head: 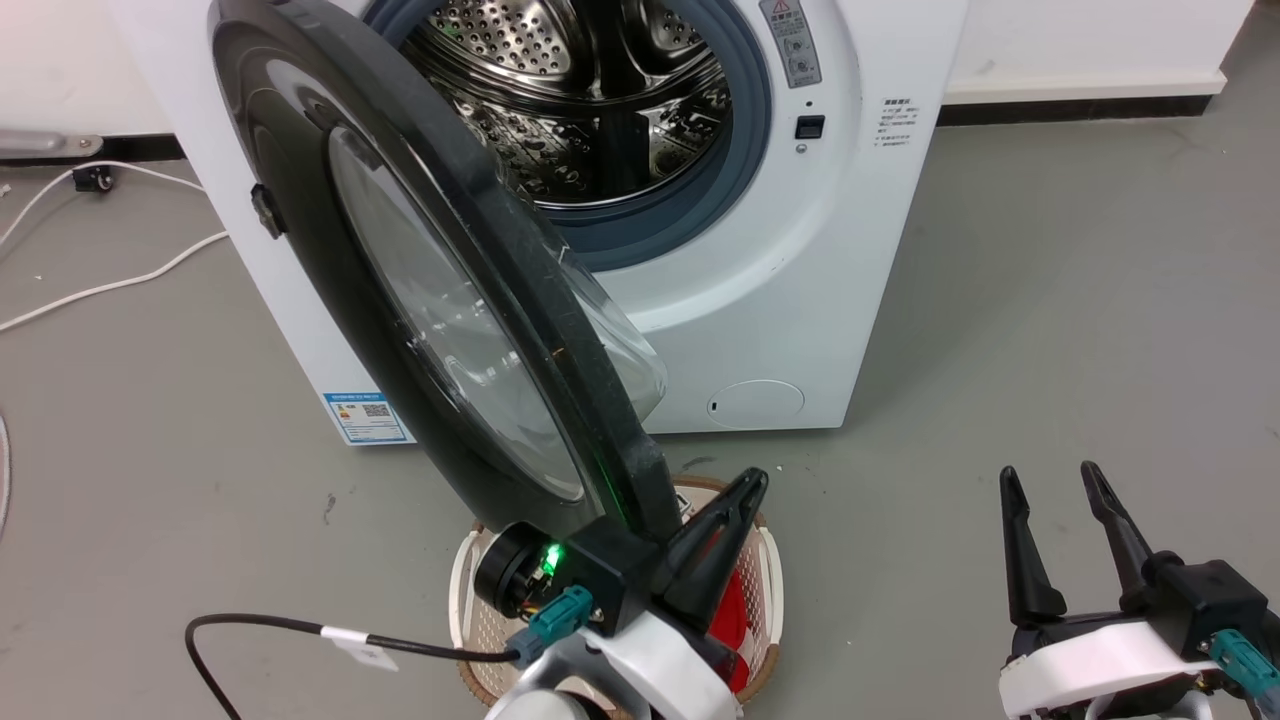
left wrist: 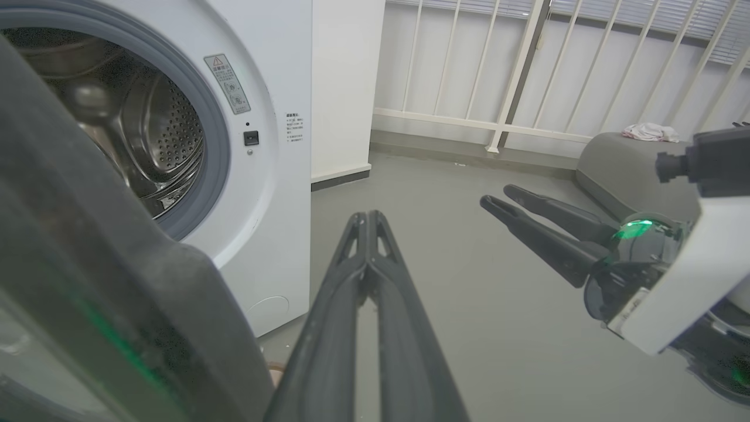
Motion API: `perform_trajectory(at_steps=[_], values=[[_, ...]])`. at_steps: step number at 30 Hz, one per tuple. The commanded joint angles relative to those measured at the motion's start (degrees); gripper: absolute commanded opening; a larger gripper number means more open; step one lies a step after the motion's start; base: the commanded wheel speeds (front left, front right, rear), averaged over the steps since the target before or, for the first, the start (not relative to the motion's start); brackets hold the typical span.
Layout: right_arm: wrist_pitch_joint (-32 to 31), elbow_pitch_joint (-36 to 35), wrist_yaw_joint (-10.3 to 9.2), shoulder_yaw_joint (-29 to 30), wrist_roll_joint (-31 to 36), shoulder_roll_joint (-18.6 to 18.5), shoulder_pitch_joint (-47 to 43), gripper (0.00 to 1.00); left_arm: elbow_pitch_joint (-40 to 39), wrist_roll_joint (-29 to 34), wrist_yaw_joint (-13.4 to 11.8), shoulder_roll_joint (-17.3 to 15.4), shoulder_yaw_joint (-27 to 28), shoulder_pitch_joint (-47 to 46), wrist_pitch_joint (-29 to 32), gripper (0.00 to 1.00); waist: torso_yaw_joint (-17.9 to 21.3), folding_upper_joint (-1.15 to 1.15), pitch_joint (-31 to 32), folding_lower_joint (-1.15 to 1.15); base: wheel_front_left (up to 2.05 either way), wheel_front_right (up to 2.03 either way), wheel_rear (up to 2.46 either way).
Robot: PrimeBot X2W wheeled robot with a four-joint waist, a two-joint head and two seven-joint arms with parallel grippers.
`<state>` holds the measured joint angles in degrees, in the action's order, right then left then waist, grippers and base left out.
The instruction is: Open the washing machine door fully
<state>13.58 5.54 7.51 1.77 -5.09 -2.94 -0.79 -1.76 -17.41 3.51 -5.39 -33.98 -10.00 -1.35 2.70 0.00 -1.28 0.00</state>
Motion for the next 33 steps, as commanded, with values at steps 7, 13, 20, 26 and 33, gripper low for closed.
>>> perform_trajectory(at_steps=[7, 13, 20, 26, 33], values=[[-0.1, 0.6, -0.04, -0.4, -0.3, 0.1, 1.0, 1.00, 6.5, -0.7, -1.8, 1.1, 1.5, -3.1, -3.8, 0.00, 0.9, 0.00, -0.3, 0.00, 0.00, 0.00, 0.00], [-0.2, 0.7, -0.04, -0.3, -0.7, 0.1, 0.7, 1.00, 9.3, -1.2, -2.8, 1.0, 2.5, -3.2, -5.4, 0.00, 0.8, 0.00, -0.4, 0.00, 0.00, 0.00, 0.00], [-0.1, 0.9, -0.04, -0.7, -1.0, 0.1, 0.8, 1.00, 10.2, -1.3, -3.5, 0.1, 3.0, -3.1, -6.3, 0.00, 0.4, 0.00, -0.5, 0.00, 0.00, 0.00, 0.00], [0.0, 1.3, -0.04, -1.1, -1.3, 0.1, 0.4, 1.00, 8.7, -0.1, -5.6, -1.6, 3.7, -1.3, -6.5, 0.00, 0.3, 0.00, 0.2, 0.00, 0.00, 0.00, 0.00], [-0.4, 1.5, -0.04, -0.8, -1.3, 0.1, -0.7, 1.00, 3.2, 0.1, -8.8, -3.7, 4.5, 4.4, -5.9, 0.00, -0.8, 0.00, 1.5, 0.00, 0.00, 0.00, 0.00]])
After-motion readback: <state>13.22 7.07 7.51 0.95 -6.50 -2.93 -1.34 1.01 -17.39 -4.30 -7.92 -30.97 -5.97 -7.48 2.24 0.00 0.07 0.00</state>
